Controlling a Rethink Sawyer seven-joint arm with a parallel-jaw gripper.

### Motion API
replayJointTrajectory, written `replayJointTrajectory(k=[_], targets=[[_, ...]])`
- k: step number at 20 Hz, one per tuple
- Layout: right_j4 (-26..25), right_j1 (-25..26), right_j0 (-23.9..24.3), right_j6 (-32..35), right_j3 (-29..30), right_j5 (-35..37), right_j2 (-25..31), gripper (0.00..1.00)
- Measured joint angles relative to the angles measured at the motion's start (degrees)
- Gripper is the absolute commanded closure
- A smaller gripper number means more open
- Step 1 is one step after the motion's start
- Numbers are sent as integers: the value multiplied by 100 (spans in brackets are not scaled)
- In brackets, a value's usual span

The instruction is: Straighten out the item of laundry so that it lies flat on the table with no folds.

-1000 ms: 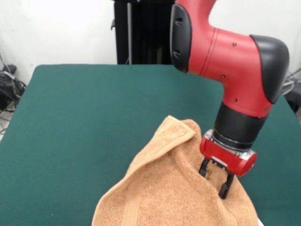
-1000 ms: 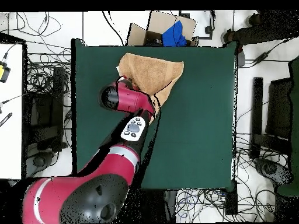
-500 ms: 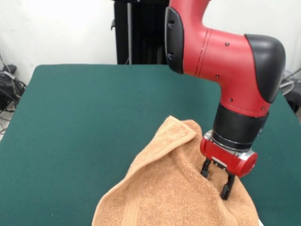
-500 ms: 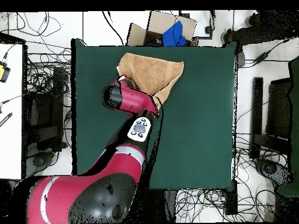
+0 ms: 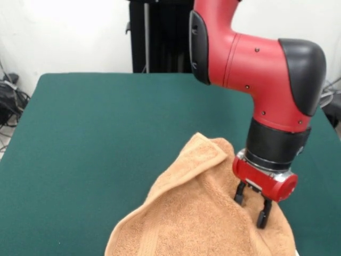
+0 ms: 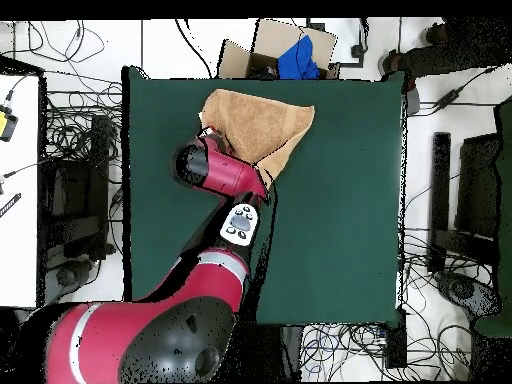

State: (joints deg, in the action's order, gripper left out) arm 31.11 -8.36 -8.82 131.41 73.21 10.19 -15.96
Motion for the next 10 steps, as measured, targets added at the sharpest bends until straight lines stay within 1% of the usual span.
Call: replayJointTrajectory(k=[10], targets=[[413,-128,-9,1,122,-344,528,0]])
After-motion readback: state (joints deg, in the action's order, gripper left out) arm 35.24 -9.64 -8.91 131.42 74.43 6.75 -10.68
